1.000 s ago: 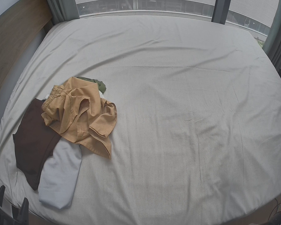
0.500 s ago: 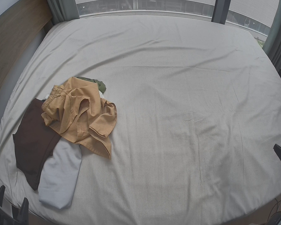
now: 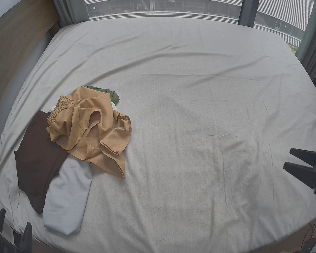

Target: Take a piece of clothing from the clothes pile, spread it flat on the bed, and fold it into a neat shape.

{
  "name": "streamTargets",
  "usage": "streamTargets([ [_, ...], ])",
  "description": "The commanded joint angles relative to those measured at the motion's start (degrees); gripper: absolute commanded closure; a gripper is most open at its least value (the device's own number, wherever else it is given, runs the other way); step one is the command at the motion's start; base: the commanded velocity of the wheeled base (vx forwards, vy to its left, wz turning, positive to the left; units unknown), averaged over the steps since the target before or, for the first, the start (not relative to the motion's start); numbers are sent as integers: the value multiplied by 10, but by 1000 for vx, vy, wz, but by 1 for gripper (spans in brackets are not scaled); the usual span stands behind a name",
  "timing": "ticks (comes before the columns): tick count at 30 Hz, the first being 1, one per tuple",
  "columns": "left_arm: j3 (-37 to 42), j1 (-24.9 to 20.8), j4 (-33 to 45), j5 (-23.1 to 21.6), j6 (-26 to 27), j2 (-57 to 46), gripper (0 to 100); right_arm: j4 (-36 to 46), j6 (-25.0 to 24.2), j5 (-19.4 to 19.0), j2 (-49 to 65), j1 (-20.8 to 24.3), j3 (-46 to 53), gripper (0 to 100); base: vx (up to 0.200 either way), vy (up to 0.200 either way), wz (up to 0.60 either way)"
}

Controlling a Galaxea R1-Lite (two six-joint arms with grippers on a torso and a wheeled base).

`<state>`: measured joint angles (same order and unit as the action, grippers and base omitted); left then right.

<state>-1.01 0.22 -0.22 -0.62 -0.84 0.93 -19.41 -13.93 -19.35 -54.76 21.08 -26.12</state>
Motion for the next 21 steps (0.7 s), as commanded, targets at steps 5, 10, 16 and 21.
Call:
streamTargets([
  [5,10,0,0,0,0,-8,0,-113,-3,-3,-184,35,-24,0,0,0,0],
  [10,10,0,0,0,0,-8,0,-136,-2,-3,-241,61,-43,0,0,0,0],
  [16,10,0,0,0,0,-8,0,-185,-2,-2,-314,79,-64,0,0,0,0],
  [21,10,0,0,0,-2,-8,0,-204,-3,1,-359,97,-82,0,0,0,0],
])
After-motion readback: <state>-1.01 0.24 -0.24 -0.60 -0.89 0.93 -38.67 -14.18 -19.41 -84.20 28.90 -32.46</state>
